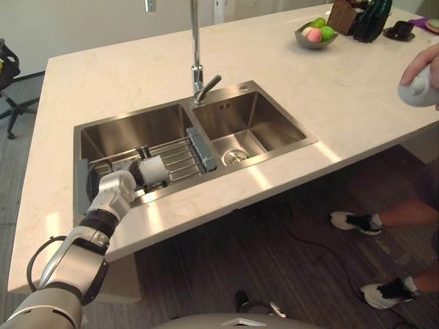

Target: Walk over to the sink, pick up the cup, carry it to the dishwasher, place the cup inside the dishwasher, then close the dishwasher door

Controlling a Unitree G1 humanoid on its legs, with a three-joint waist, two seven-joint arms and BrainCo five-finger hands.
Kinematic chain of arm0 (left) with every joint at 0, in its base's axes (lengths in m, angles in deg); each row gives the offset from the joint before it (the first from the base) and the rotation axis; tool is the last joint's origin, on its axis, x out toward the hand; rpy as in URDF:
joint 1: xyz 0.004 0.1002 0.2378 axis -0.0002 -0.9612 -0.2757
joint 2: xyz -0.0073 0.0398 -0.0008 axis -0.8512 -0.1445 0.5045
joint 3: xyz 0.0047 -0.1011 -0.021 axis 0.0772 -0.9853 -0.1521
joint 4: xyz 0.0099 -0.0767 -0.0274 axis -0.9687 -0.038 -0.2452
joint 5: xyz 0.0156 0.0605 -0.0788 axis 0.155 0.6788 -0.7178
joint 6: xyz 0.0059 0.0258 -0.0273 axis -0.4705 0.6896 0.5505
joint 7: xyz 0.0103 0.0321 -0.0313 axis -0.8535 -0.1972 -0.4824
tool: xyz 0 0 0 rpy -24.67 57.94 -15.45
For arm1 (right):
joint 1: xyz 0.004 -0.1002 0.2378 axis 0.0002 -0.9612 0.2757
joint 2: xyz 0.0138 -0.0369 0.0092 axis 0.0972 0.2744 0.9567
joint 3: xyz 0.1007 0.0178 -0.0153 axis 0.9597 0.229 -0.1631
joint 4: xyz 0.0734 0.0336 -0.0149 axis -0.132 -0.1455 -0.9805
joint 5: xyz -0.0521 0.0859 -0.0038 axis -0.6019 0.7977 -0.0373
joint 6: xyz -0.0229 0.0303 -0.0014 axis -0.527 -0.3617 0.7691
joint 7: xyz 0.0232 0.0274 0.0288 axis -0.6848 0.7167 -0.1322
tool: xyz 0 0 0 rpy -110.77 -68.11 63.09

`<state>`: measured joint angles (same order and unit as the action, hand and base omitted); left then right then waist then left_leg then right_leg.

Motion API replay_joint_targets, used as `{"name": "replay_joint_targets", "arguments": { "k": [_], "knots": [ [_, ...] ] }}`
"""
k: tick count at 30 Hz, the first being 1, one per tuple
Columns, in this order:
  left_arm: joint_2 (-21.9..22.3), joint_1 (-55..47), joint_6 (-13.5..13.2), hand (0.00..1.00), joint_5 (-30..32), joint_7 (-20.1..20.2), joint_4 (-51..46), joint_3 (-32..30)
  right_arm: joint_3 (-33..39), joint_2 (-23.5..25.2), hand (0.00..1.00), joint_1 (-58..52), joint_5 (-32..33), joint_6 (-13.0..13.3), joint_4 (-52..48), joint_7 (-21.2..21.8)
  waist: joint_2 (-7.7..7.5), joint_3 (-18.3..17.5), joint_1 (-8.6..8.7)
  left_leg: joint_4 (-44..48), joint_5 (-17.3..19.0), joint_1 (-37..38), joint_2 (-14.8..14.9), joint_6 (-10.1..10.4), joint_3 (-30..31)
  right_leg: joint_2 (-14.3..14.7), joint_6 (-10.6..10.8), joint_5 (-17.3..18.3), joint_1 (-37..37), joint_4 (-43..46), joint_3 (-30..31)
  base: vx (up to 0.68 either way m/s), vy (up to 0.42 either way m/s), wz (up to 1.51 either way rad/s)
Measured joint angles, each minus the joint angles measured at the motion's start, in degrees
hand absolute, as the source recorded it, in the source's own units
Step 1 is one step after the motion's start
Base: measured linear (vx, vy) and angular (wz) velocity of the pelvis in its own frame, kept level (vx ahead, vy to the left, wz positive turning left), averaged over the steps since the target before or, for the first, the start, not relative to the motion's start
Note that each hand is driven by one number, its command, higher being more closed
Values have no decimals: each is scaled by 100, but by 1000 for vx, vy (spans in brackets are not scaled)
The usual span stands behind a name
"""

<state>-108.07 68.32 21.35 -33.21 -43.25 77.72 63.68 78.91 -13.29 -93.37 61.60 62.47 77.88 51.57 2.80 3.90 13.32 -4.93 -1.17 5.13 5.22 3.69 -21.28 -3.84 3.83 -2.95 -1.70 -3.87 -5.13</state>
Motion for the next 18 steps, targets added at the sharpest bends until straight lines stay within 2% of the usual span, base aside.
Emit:
{"name": "replay_joint_targets", "arguments": {
  "k": [6,7,18],
  "knots": [
    [43,1,-45,0,5,-34,240,-241,-4,-23,0,-1,-3,-9,13,71,7,-5,1,1,24,24,27,36,-60,29,-6,-4,-23,-36,55,20,-8,-5],
    [46,2,-72,100,5,-38,266,-239,-4,-30,0,-1,-5,-9,16,97,7,-5,-3,1,25,28,27,37,-62,31,-6,-4,-26,-38,57,0,0,0],
    [130,-39,-383,100,219,-32,612,-235,-221,-164,0,3,-8,-39,19,213,-8,-16,-27,0,39,99,22,43,-97,31,22,16,-55,-50,105,-5,1,-2]
  ]
}}
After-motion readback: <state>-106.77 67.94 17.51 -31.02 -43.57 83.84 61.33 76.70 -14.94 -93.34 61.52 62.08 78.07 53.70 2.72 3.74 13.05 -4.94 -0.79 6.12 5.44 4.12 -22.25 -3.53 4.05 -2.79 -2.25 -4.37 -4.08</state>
